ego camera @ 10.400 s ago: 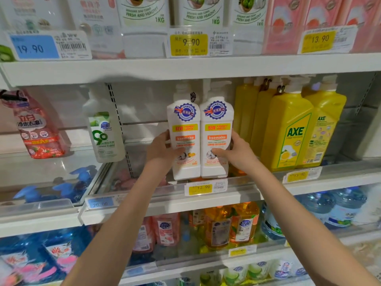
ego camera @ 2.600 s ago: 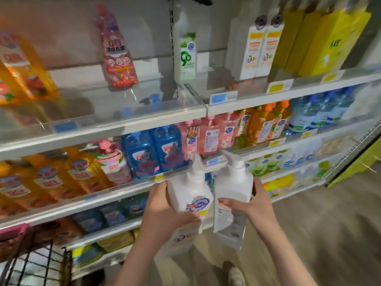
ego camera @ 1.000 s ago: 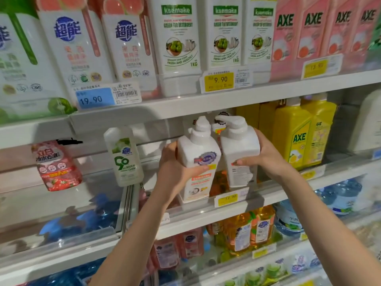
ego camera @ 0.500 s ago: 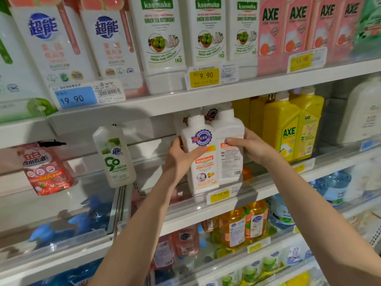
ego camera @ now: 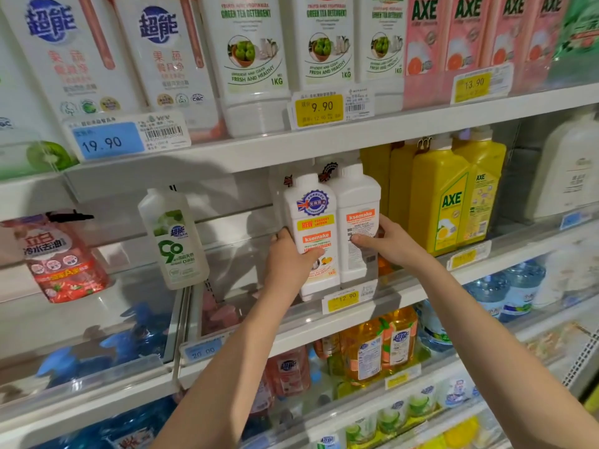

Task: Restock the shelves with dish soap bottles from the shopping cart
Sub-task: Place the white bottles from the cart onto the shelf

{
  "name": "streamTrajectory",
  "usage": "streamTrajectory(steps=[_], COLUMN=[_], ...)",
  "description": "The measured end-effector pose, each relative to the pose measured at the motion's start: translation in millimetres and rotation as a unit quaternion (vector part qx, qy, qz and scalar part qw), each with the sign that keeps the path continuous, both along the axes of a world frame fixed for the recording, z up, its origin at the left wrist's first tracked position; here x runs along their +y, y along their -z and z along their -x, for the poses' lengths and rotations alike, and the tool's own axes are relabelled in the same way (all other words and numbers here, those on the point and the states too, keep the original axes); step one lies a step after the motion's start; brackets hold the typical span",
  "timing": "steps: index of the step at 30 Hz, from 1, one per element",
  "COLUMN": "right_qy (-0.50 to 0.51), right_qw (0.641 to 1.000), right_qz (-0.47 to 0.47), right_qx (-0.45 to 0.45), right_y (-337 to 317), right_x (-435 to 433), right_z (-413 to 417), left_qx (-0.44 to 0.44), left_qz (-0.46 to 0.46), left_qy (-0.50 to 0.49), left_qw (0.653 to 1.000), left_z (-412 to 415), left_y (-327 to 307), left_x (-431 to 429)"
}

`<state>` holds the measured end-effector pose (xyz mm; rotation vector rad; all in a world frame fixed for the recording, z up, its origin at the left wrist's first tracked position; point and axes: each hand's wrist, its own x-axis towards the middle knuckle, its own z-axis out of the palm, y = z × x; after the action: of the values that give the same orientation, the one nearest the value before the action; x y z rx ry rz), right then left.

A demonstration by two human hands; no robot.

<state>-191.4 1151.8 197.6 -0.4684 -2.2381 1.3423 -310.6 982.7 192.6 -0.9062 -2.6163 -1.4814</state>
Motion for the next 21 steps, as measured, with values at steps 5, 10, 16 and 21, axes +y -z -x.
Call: streamTrajectory(steps=[5,10,16,21], right_qy=[0.036,0.057,0.084,0.107], right_qw=[0.999,0.998,0.996,0.994], right_qz=[-0.016,-0.013,0.004,0.011], right_qx=[-0.016,-0.010,-0.008,-0.021], right_y=[-1.6,-2.5,-1.3,-0.5], right_x=[0.2,-4.0,-13.8,-20.7], right_z=[6.7,9.4,16.0,20.6], left_qx=[0.047,0.057,0.063,0.047], left_qz=[0.021,0.046,0.052,0.059], left_qy=[-0.033,-0.065,-0.061,-0.020], left_qw=[0.998,0.995,0.995,0.997], left_z=[-1.6,-6.7,-9.2,-5.6], left_y=[10.4,17.6,16.0,18.0], left_x=[8.0,9.7,11.4,2.1])
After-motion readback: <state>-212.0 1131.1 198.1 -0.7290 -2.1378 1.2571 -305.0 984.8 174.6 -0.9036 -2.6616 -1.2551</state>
